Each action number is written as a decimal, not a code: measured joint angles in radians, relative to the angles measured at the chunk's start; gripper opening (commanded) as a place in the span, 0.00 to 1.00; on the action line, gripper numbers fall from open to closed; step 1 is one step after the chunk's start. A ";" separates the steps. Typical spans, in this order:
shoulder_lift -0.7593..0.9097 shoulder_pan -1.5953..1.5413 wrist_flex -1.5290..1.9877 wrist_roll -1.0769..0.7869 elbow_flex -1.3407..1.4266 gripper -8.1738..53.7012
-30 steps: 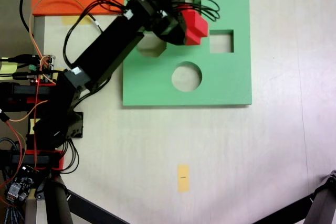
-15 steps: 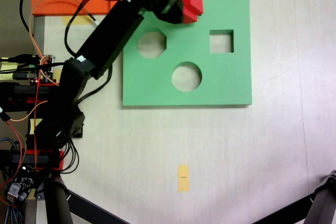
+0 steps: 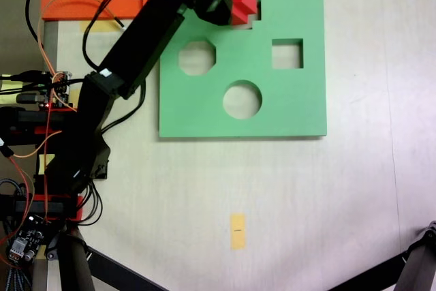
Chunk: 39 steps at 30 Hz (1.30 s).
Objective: Put the cross columnar block into the corresponding hole
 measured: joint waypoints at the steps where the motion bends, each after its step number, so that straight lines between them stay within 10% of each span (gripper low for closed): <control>1: -0.003 0.000 0.002 0.000 -0.008 0.43; 39: -0.003 0.015 0.037 -0.003 -0.025 0.43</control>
